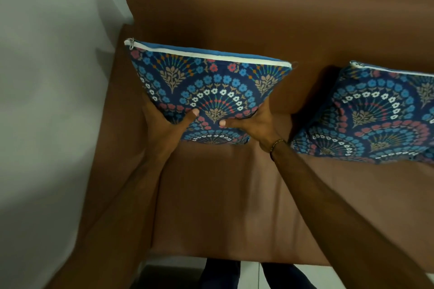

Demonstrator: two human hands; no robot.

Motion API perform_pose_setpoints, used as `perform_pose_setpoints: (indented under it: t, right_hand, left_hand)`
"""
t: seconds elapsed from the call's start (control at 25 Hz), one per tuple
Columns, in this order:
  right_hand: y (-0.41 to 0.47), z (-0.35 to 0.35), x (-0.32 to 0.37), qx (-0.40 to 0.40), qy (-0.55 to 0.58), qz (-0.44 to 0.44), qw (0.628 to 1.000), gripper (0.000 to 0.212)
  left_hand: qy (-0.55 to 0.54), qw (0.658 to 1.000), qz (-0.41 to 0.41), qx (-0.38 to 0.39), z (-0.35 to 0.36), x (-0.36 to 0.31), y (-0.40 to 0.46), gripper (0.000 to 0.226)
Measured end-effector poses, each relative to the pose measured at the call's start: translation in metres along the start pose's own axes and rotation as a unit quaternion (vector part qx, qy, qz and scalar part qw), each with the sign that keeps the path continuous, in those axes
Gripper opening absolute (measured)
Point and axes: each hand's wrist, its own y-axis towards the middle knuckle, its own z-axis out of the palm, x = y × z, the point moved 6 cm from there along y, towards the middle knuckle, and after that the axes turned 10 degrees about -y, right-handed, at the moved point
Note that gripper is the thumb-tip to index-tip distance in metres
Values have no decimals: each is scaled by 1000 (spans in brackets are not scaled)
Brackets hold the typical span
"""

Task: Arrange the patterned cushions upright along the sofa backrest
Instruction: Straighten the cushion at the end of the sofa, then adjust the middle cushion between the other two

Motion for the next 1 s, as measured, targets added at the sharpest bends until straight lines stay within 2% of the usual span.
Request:
perform_pose_setpoints:
  t: [0.08, 0.16, 0.2, 0.28, 0.36, 0.48, 0.56, 0.64, 0.68, 0.76, 0.8, 0.84, 0.92, 1.0]
  right_hand:
    - [-15, -11, -3, -6, -8, -1, 1000, 106]
    - [-30, -31, -11, -25, -26, 8, 999, 113]
    - [-37, -46, -17, -43, -42, 10, 998, 115]
    - [-50, -85, -34, -77, -68, 12, 995, 108]
    - [-61, -134, -52, -109, -104, 12, 988, 89]
    - [-78, -227, -80, -193, -136, -9, 972, 60]
    - [-92, -295, -99, -257, -145, -26, 955, 59]
    - [-99, -364, -121, -310, -133, -9, 941, 71]
    - [-97, -395, -133, -318, -115, 12, 941, 86]
    - [-81, -437, -154, -283, -62, 60, 955, 134]
    - [-71, -449, -162, -247, -27, 74, 966, 152]
    - [-62, -451, -164, -206, 0, 75, 976, 161]
    - [-51, -446, -161, -152, 28, 58, 986, 158]
    - [-48, -440, -159, -148, 46, 51, 987, 138]
  left_hand:
    - [-17, 999, -5, -43, 8, 3, -26, 128]
    - [0, 997, 6, -76, 27, 3, -63, 109]
    - [10, 998, 12, -67, 43, 0, -81, 97]
    - [12, 1000, 8, -6, 86, -5, -108, 80]
    - [7, 998, -5, 58, 134, -15, -125, 74]
    - [-16, 990, -11, 139, 212, -42, -144, 72]
    - [-17, 987, -16, 159, 258, -57, -152, 82]
    - [-1, 987, -12, 161, 298, -66, -155, 105]
    - [7, 986, -12, 165, 317, -71, -156, 114]
    - [-30, 982, -36, 184, 351, -77, -155, 122]
    - [-56, 978, -40, 195, 365, -81, -155, 125]
    - [-74, 976, -38, 199, 376, -84, -155, 126]
    - [-99, 977, -43, 182, 387, -86, -155, 118]
    - [-112, 981, -32, 152, 387, -87, -155, 111]
